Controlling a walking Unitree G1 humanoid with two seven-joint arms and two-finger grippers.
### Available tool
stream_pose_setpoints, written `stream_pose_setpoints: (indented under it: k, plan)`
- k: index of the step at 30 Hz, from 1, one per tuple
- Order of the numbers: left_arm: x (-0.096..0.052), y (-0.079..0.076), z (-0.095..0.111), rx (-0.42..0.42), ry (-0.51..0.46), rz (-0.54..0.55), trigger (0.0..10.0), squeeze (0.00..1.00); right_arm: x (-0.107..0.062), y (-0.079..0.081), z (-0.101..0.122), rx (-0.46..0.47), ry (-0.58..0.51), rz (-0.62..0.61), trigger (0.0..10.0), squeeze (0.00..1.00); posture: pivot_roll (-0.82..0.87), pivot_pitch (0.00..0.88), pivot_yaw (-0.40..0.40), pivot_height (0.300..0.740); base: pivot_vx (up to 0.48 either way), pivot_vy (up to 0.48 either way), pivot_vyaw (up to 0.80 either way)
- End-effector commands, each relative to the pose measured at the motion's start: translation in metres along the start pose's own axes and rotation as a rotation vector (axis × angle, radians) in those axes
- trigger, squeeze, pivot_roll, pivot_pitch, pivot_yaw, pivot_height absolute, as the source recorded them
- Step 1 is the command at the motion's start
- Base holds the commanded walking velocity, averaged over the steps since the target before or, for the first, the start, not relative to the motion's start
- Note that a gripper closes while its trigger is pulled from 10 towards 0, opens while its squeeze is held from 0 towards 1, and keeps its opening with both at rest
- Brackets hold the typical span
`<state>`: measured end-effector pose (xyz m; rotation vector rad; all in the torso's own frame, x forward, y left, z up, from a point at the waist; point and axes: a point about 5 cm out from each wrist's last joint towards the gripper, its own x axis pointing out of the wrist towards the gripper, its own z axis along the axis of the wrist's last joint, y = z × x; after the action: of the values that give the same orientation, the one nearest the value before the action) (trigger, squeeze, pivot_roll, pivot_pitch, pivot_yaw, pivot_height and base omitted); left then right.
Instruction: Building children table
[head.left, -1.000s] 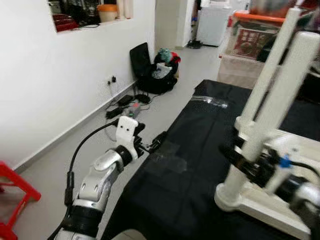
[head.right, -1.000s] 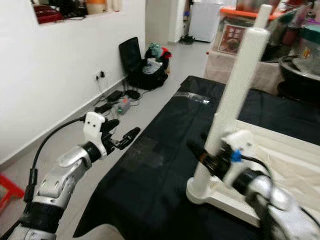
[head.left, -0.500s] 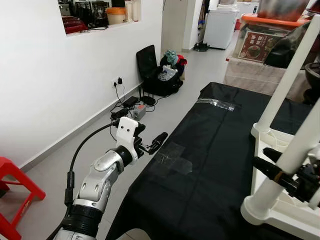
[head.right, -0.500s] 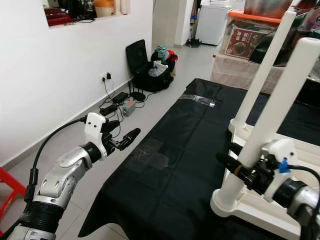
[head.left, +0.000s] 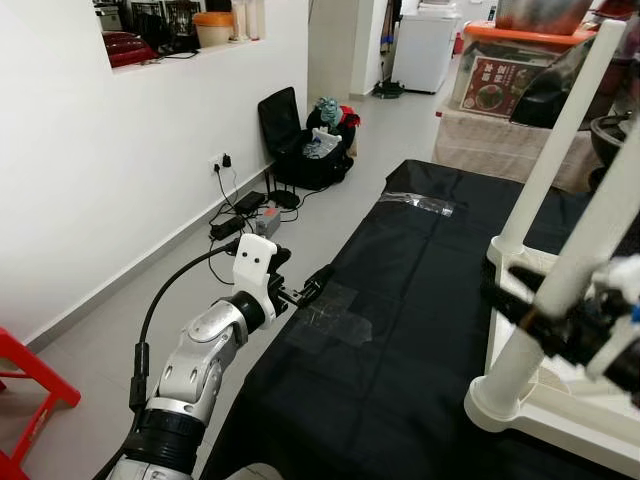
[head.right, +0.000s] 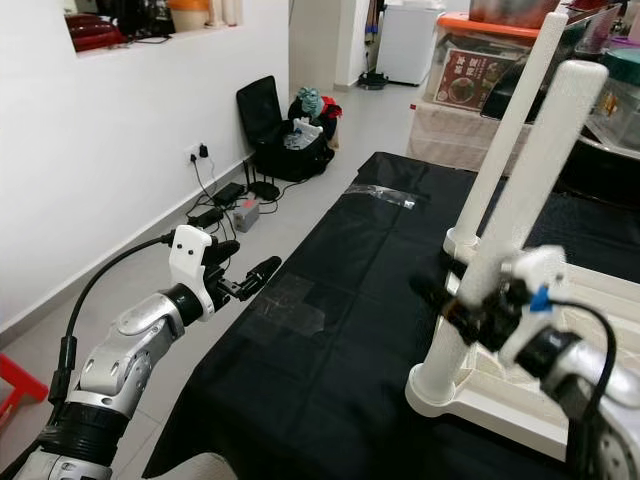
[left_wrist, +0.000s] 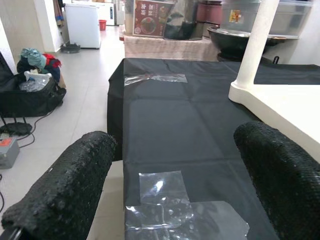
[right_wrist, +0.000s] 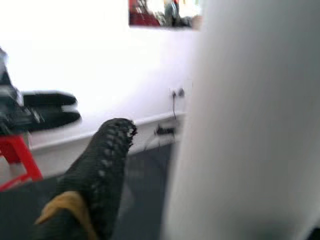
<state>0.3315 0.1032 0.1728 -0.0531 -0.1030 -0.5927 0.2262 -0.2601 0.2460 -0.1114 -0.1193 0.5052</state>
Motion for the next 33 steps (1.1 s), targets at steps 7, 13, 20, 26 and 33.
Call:
stream_pose_setpoints:
  k: [7, 13, 20, 26, 33]
  plan:
    - [0.0, 0.0, 0.002, 0.014, -0.005, -0.002, 10.0, 0.0, 0.005, 0.002, 0.004, -0.001, -0.015, 0.002, 10.0, 0.0, -0.01, 0.0, -0.054, 0.74, 0.0, 0.0, 0.0]
    - [-0.001, 0.001, 0.002, 0.006, -0.008, 0.008, 10.0, 0.0, -0.011, -0.008, -0.011, 0.091, 0.014, -0.069, 10.0, 0.0, -0.02, 0.0, -0.055, 0.74, 0.0, 0.0, 0.0]
    - [0.0, -0.001, -0.001, 0.002, -0.002, -0.003, 10.0, 0.0, -0.027, -0.007, -0.014, 0.12, 0.018, -0.111, 10.0, 1.0, -0.04, 0.0, -0.039, 0.74, 0.0, 0.0, 0.0]
    - [0.005, -0.003, -0.001, 0.004, -0.001, -0.022, 10.0, 0.0, -0.027, 0.008, -0.014, 0.134, 0.012, -0.085, 10.0, 1.0, -0.05, 0.0, -0.025, 0.74, 0.0, 0.0, 0.0]
    - [0.004, -0.001, -0.001, 0.0, -0.001, -0.018, 10.0, 0.0, -0.027, 0.037, -0.021, 0.173, 0.047, 0.007, 10.0, 1.0, -0.06, 0.0, -0.015, 0.74, 0.0, 0.0, 0.0]
